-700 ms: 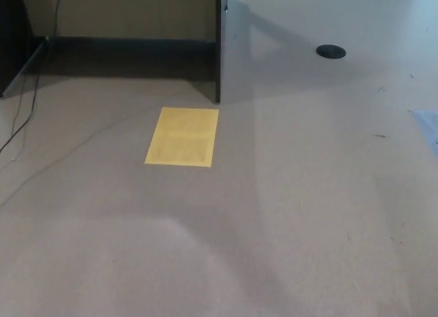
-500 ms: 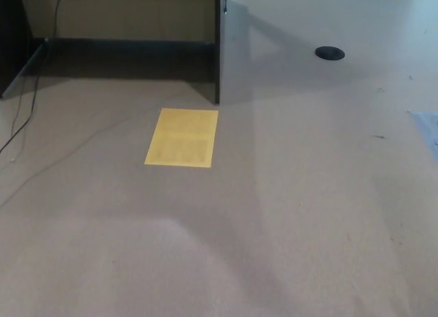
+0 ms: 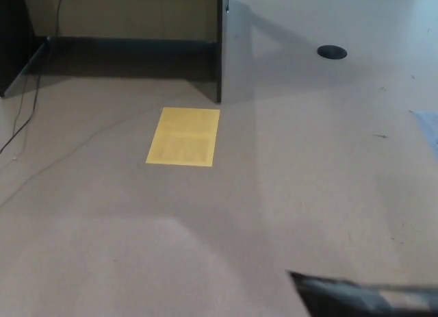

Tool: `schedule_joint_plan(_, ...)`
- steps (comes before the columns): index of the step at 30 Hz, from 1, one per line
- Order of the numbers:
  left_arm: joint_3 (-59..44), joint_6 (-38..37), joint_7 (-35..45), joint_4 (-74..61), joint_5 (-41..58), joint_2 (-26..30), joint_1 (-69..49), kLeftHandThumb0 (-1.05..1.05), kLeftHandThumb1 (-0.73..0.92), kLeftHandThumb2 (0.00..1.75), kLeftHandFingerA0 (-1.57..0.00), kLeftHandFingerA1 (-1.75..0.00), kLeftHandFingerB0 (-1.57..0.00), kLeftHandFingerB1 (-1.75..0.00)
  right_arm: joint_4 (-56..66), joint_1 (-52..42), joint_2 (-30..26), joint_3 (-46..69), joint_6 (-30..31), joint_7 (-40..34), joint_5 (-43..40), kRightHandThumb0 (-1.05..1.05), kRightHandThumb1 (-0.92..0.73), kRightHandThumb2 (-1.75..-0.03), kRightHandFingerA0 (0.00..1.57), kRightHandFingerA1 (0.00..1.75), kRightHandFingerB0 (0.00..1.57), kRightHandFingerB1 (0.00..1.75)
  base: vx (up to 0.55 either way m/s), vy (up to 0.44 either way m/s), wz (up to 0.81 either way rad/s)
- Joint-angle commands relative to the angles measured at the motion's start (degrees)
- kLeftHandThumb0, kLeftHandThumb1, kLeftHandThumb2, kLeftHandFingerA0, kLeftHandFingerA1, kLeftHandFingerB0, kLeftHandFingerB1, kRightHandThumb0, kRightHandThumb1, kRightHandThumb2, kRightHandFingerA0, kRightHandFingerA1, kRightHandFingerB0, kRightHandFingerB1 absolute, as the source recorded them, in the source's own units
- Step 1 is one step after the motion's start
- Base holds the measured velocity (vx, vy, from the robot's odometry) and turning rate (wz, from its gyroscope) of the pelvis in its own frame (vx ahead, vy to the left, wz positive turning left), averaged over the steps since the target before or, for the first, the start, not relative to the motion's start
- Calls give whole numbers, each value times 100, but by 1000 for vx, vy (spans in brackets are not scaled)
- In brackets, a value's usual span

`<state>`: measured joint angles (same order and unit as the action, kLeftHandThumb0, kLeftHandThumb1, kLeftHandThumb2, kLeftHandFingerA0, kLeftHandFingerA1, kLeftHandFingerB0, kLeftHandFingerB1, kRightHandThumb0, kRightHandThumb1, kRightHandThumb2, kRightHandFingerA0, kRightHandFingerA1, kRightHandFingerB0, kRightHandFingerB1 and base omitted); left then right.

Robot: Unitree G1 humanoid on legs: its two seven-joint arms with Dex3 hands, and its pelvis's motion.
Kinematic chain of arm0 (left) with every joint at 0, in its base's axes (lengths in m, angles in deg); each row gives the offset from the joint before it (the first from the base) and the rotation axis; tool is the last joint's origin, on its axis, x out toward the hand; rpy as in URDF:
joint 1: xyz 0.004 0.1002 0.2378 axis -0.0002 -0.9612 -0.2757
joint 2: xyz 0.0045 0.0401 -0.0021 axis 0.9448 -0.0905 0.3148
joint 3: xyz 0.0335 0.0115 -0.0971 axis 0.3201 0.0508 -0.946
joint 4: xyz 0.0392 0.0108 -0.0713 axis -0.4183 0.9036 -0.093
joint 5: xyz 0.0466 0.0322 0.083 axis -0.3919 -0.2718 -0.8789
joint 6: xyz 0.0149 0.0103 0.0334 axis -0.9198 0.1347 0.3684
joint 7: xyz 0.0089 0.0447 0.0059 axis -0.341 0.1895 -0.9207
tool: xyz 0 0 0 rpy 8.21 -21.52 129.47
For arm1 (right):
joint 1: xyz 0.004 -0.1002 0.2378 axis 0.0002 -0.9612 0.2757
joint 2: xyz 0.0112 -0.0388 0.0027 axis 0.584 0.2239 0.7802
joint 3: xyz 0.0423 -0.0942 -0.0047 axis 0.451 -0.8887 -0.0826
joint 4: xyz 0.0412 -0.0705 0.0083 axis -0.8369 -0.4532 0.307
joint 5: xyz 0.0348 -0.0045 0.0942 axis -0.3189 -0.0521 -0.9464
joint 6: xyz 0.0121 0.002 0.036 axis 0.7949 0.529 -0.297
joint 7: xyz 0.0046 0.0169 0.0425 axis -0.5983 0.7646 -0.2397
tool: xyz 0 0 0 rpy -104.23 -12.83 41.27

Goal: A person is holding a plastic bag and the robot extends its left hand to grab the bag by hooking its thumb into the holes at the top and brings its hand down by its side. Then it extends its arm again to hand the plastic bag back to the person.

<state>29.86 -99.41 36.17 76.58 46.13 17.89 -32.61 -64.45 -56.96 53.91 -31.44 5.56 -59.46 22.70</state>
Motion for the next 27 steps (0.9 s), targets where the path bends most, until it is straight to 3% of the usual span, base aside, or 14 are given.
schedule_joint_plan(1, -182, 35, 288, -3347, -120, -18, -453, -31, 23, 82, -1, -50, 0, -48, -69, -9, -310, -16, -298, -138, 99, -35, -67, -60, 69, 46, 62, 41, 0, 0, 0)
schedule_joint_plan(5, -78, 335, 415, -4344, -334, -163, -269, -31, 22, 82, 0, -51, 0, -48, -28, -26, -334, -17, -356, -109, 102, -37, -68, -61, 71, 47, 63, 41, 0, 0, 0)
schedule_joint_plan(6, -46, 455, 441, -4541, -455, -221, -199, -61, 40, 67, -5, -32, -11, -37, -22, -37, -340, -20, -366, -106, 105, -37, -68, -60, 70, 46, 63, 41, 0, 0, 0)
schedule_joint_plan(7, -6, 545, 469, -4701, -556, -281, -127, -60, 39, 66, -8, -32, -12, -37, -22, -52, -353, -30, -402, -116, 120, -37, -68, -60, 70, 46, 63, 41, 0, 0, 0)
schedule_joint_plan(8, 25, 590, 478, -4797, -631, -328, -84, -30, 20, 80, -1, -51, 0, -48, -17, -65, -370, -37, -420, -124, 131, -38, -68, -60, 70, 46, 62, 41, 0, 0, 0)
schedule_joint_plan(12, 198, 974, 628, -5251, -819, -517, 171, -30, 18, 80, -1, -51, 0, -48, 54, -107, -416, -37, -453, -117, 141, -37, -68, -61, 71, 47, 63, 42, 0, 0, 0)
schedule_joint_plan(13, 243, 1082, 674, -5370, -889, -578, 262, -54, 41, 53, -15, -33, -17, -28, 55, -109, -424, -43, -473, -140, 154, -37, -67, -61, 73, 48, 64, 42, 0, 0, 0)
schedule_joint_plan(14, 305, 1159, 698, -5445, -989, -639, 425, -32, 19, 82, -2, -50, 0, -48, 55, -110, -436, -50, -479, -137, 163, -38, -67, -60, 72, 48, 62, 41, 0, 0, 0)
schedule_joint_plan(18, 488, 1478, 827, -5713, -1205, -826, 849, -32, 20, 82, -1, -51, 0, -48, 77, -146, -468, -48, -511, -136, 167, -36, -68, -61, 72, 47, 62, 41, 0, 0, 0)
schedule_joint_plan(19, 526, 1592, 880, -5801, -1251, -879, 972, -62, 40, 72, -5, -35, -10, -33, 74, -143, -476, -46, -527, -144, 167, -37, -68, -61, 73, 48, 63, 42, 0, 0, 0)
schedule_joint_plan(20, 565, 1747, 939, -5923, -1331, -943, 1109, -60, 45, 55, -9, -29, -13, -28, 79, -147, -475, -37, -521, -141, 154, -37, -68, -60, 72, 48, 61, 41, 0, 0, 0)
schedule_joint_plan(22, 645, 2045, 1060, -6156, -1503, -1079, 1337, -60, 40, 77, 0, -35, -11, -38, 71, -157, -470, -33, -515, -151, 141, -36, -68, -61, 72, 49, 62, 42, 0, 0, 0)
schedule_joint_plan(26, 746, 2245, 1076, -6284, -1798, -1296, 1809, -69, 40, 61, -9, -33, -12, -32, 111, -219, -493, -41, -576, -148, 142, -36, -68, -61, 73, 48, 63, 42, 0, 0, 0)
schedule_joint_plan(27, 756, 2287, 996, -6281, -2101, -1365, 2050, -35, 18, 82, 0, -49, 0, -48, 110, -218, -492, -35, -572, -134, 133, -36, -69, -61, 70, 47, 63, 42, 0, 0, 0)
